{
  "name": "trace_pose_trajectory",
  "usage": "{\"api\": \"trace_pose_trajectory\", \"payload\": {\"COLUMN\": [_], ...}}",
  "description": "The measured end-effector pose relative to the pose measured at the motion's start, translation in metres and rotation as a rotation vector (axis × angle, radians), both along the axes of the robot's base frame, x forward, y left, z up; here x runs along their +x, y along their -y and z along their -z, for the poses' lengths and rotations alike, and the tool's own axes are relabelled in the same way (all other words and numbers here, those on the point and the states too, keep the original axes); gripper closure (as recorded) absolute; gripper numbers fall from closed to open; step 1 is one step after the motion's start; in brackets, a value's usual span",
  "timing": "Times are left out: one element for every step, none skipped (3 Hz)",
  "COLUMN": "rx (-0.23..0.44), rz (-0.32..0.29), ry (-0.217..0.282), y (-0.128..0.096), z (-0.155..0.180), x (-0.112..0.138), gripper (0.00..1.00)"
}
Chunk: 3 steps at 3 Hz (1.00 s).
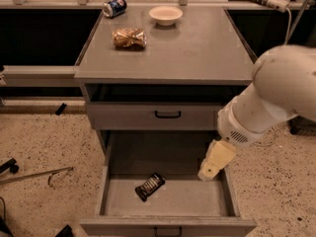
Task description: Pick rxbar chocolate from middle drawer and place on counter
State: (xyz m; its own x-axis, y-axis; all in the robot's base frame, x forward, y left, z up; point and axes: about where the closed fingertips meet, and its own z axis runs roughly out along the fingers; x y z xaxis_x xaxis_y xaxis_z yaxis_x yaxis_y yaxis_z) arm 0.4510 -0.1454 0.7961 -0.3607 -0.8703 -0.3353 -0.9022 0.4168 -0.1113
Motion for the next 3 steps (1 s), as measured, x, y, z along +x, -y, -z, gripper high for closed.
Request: {"api": "trace_pose_trajectory", "payload": {"rx": [0.115, 0.115, 0.138], "rz": [-0.021, -0.021, -0.02], "ry": [0.0, 0.0, 0.007], "y": [-0.042, -0.042, -0.052], "z": [0.073, 0.073, 0.093], "x": [0.02, 0.02, 0.029], "gripper": [0.0, 0.0, 0.0]}}
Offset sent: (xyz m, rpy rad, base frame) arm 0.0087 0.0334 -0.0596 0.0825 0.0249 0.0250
